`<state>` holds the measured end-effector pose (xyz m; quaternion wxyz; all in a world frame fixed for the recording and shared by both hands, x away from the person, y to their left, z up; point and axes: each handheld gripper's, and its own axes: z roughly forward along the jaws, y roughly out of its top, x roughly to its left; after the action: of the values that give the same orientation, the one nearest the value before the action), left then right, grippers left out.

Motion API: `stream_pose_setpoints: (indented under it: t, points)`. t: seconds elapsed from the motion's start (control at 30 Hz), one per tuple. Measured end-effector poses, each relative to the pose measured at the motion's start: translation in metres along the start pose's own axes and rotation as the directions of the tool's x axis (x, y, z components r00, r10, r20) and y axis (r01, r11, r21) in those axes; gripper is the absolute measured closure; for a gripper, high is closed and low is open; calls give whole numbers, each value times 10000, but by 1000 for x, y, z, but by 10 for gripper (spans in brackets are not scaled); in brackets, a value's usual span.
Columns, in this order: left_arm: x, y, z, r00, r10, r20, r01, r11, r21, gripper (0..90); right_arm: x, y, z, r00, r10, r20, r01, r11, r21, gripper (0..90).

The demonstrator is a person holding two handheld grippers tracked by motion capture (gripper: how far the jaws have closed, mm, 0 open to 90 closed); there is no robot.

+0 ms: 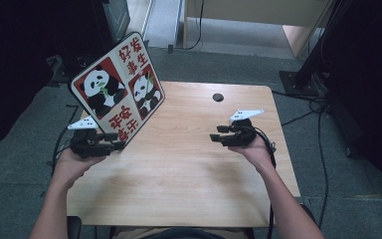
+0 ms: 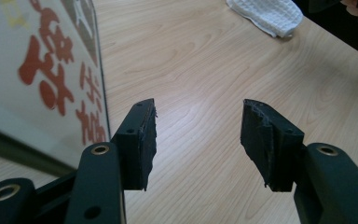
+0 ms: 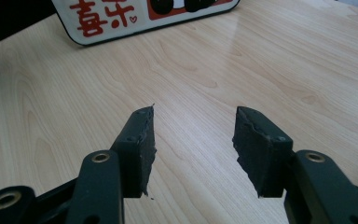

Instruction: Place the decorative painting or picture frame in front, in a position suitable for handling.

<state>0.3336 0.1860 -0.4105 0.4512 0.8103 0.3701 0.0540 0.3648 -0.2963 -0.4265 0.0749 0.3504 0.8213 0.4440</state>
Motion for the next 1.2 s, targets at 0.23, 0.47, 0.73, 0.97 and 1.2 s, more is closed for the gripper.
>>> stream_pose_setpoints:
  t: [0.23, 0.47, 0.73, 0.97, 1.2]
  points:
    - [10, -6, -13, 9991, -296, -314, 292, 9995, -138, 455, 2, -1, 3, 9995, -301, 1, 301, 9995, 91, 493]
    - [21, -10, -27, 9952, -598, -780, 577, 9979, -283, 453, 4, 0, 1, 9997, -205, -99, 205, 9998, 5, 506]
    - [36, -11, -31, 9889, -886, -1194, 865, 9960, -220, 453, 5, -2, 4, 9994, -345, 0, 345, 9990, 269, 482]
    - [47, 4, -37, 9828, -1304, -1304, 1275, 9914, -304, 456, 6, -6, 2, 9990, -429, 154, 422, 9983, 389, 463]
    - [57, 27, -44, 9826, -1241, -1385, 1225, 9923, -200, 455, 4, -11, -3, 9988, -331, 373, 313, 9984, 478, 459]
